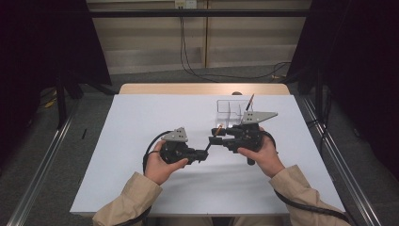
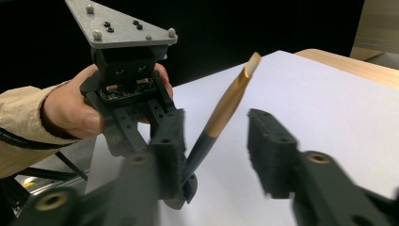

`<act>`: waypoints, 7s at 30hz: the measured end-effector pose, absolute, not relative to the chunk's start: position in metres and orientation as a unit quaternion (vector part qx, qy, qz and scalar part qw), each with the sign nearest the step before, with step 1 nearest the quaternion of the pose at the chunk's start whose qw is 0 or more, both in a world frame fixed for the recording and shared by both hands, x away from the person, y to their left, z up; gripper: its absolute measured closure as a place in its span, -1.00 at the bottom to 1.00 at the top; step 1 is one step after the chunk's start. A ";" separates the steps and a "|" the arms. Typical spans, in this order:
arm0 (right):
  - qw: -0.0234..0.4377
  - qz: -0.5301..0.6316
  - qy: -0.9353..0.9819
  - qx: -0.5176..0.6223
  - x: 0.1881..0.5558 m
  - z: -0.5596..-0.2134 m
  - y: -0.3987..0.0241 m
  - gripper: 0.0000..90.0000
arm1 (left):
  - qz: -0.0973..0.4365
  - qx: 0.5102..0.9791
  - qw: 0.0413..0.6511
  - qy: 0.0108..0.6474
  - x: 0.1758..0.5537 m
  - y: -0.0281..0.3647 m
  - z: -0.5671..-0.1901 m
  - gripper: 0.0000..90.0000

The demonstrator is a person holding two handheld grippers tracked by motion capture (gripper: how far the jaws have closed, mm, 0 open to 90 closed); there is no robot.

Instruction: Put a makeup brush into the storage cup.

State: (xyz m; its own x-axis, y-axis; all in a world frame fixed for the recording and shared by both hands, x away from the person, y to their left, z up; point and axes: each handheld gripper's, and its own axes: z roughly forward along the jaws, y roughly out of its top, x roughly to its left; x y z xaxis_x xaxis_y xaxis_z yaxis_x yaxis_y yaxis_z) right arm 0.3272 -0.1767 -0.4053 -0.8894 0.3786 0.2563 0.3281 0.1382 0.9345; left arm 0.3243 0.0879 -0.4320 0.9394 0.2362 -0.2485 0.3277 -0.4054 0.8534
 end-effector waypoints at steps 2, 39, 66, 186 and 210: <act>0.020 0.614 0.754 0.235 0.327 -0.405 -0.176 0.49 | -0.045 0.836 0.520 0.169 0.324 0.087 -0.432 0.90; 0.002 0.628 0.741 0.238 0.328 -0.402 -0.170 0.87 | -0.052 0.822 0.539 0.178 0.329 0.075 -0.440 0.87; 0.011 0.631 0.741 0.231 0.326 -0.400 -0.177 0.87 | -0.039 0.783 0.588 0.202 0.327 0.106 -0.429 -0.20; 0.084 0.592 0.754 0.272 0.357 -0.377 -0.243 0.87 | 0.075 0.773 0.583 0.238 0.296 0.227 -0.431 -0.95; 0.121 0.599 0.730 0.305 0.372 -0.365 -0.267 0.87 | 0.077 0.773 0.582 0.239 0.295 0.228 -0.430 -0.94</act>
State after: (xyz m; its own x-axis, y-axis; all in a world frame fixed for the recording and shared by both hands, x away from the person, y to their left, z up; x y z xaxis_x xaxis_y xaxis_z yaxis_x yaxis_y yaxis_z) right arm 0.3720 -0.2674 -0.3654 -0.7849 0.5902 0.1889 0.3004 0.0957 0.9490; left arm 0.2949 0.2278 -0.4302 0.8743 0.4590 -0.1582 0.2789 -0.2081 0.9375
